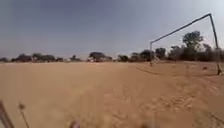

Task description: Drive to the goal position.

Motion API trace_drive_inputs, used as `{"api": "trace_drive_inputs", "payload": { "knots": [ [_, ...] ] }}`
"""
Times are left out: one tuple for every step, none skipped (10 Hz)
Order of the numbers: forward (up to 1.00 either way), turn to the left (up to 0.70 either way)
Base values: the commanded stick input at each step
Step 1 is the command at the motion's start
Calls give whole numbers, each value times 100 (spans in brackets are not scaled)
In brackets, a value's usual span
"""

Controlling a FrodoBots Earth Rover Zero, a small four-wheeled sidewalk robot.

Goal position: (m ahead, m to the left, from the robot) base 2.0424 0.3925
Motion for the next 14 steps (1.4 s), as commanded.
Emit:
{"api": "trace_drive_inputs", "payload": {
  "knots": [
    [100,0],
    [100,0],
    [100,0],
    [100,0],
    [100,0],
    [100,0],
    [100,0],
    [100,-2],
    [100,-14],
    [100,-26],
    [0,-45],
    [0,-45],
    [0,-45],
    [12,-43]
  ]
}}
